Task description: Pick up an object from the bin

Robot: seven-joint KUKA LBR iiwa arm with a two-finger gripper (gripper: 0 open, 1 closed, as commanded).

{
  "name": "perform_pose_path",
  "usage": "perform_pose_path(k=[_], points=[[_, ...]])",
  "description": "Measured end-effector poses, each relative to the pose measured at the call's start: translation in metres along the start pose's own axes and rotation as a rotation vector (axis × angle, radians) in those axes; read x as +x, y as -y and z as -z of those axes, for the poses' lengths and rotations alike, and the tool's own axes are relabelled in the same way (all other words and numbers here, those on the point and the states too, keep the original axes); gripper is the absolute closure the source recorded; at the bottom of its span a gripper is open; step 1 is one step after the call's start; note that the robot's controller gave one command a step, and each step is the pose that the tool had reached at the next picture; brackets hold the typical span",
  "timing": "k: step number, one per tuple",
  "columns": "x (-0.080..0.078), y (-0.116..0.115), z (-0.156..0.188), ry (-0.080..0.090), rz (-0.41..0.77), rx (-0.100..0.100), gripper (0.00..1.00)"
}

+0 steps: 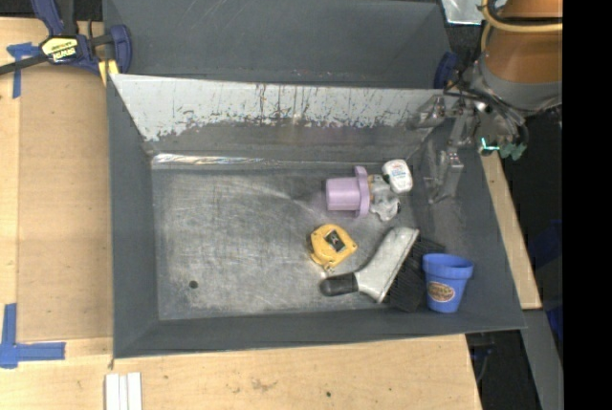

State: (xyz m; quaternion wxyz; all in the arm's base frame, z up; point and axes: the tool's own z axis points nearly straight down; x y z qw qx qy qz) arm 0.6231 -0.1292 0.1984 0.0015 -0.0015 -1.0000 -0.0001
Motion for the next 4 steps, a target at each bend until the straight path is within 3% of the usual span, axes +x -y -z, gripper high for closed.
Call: perform_pose_path(k=[1,2,3,4], points=[[-0.002,0.000,0.004,0.008,0.002,0.001,0.00],[0.035,0.003,-0.052,0.010,0.104,0.002,0.00],[0.075,-0.005,-0.062,0.004,0.324,0.000,0.00],[0.077,-0.011,-0.075,0.016,0.440,0.004,0.00]])
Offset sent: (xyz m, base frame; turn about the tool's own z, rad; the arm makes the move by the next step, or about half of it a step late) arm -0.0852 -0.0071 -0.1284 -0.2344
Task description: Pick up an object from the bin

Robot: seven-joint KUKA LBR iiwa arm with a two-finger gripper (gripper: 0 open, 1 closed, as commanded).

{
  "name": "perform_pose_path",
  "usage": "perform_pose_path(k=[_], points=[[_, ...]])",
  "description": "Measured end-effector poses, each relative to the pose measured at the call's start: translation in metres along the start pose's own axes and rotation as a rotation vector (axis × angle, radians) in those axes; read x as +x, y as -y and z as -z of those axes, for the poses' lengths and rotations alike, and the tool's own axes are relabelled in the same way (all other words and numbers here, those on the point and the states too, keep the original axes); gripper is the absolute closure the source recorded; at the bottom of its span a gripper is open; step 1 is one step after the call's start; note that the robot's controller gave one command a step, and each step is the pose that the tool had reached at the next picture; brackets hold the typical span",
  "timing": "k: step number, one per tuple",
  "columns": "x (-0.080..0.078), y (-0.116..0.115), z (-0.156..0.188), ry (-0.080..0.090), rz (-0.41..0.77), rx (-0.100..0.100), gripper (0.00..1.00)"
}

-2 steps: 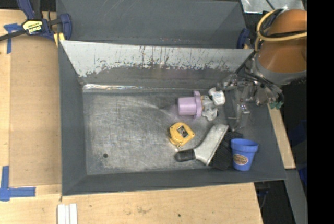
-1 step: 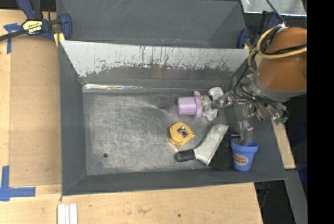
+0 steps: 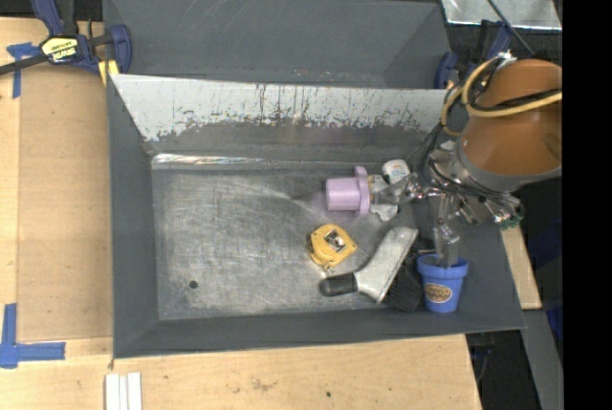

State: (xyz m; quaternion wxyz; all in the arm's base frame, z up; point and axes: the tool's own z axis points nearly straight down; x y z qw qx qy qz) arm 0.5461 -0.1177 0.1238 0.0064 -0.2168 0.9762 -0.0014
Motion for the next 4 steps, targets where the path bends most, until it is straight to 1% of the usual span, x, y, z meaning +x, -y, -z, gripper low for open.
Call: perform_pose_path(k=[1,2,3,4], points=[[0.001,-0.006,-0.046,-0.005,0.314,-0.002,0.00],[-0.010,-0.008,-0.056,0.022,0.336,0.013,1.00],[-0.009,-0.009,-0.054,0.023,0.339,0.014,1.00],[-0.010,-0.009,-0.051,0.019,0.339,0.012,1.00]])
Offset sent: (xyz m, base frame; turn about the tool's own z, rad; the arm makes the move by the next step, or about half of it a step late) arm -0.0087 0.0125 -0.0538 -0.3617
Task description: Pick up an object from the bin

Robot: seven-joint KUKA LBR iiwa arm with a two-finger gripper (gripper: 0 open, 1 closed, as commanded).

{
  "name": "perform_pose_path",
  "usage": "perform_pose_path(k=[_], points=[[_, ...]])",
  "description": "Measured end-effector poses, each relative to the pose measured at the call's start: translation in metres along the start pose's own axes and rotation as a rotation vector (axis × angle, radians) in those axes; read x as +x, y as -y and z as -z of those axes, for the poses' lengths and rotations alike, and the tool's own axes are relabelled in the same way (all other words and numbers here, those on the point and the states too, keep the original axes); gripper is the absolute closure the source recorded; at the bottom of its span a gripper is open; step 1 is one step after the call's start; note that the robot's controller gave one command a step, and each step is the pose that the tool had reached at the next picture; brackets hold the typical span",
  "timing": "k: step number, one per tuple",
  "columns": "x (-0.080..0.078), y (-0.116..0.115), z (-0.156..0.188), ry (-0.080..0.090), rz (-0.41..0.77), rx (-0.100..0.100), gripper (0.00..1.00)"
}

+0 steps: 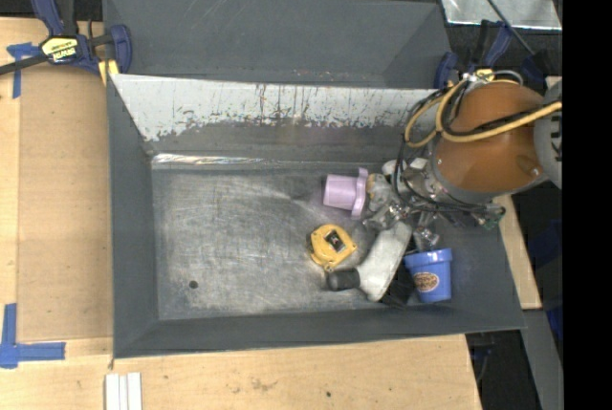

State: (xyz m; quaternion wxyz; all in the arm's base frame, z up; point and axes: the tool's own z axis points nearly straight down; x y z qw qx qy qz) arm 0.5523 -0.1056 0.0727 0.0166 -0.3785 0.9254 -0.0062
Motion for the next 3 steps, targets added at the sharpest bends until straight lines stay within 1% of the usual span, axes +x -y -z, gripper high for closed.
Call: perform_pose_path(k=[1,2,3], points=[[0.001,-0.002,0.009,-0.011,0.000,-0.013,1.00],[0.002,-0.002,0.028,-0.018,0.000,-0.018,1.00],[0.002,-0.001,0.041,-0.020,-0.002,-0.018,1.00]])
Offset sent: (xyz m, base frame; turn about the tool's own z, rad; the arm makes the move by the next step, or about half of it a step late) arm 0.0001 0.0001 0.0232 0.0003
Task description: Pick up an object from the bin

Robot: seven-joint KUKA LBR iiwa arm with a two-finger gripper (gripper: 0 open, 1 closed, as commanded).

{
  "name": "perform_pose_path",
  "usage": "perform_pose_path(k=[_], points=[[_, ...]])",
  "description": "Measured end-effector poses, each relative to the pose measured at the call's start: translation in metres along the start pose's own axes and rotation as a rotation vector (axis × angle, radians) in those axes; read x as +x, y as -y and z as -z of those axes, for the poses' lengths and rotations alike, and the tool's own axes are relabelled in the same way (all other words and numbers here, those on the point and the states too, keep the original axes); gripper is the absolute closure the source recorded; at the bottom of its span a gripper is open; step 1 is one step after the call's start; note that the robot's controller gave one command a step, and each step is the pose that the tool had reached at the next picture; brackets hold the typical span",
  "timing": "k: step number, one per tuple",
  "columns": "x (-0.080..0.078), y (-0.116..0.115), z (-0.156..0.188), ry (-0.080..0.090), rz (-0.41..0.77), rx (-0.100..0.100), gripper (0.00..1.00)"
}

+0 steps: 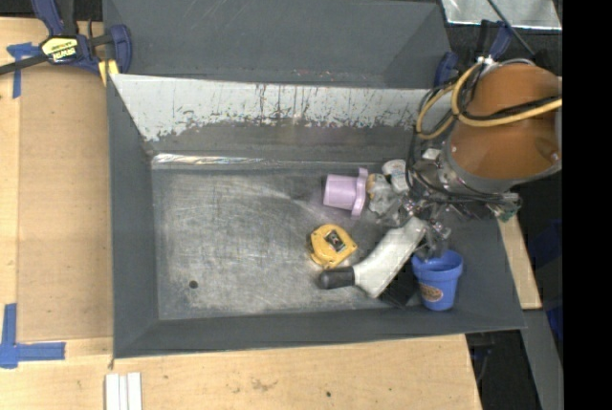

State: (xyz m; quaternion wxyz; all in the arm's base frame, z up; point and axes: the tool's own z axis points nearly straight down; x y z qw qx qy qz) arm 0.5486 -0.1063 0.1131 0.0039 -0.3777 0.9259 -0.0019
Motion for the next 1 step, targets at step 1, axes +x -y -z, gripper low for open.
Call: perform_pose_path(k=[1], points=[[0.0002,-0.0006,0.0078,-0.002,-0.001,-0.003,1.00]])
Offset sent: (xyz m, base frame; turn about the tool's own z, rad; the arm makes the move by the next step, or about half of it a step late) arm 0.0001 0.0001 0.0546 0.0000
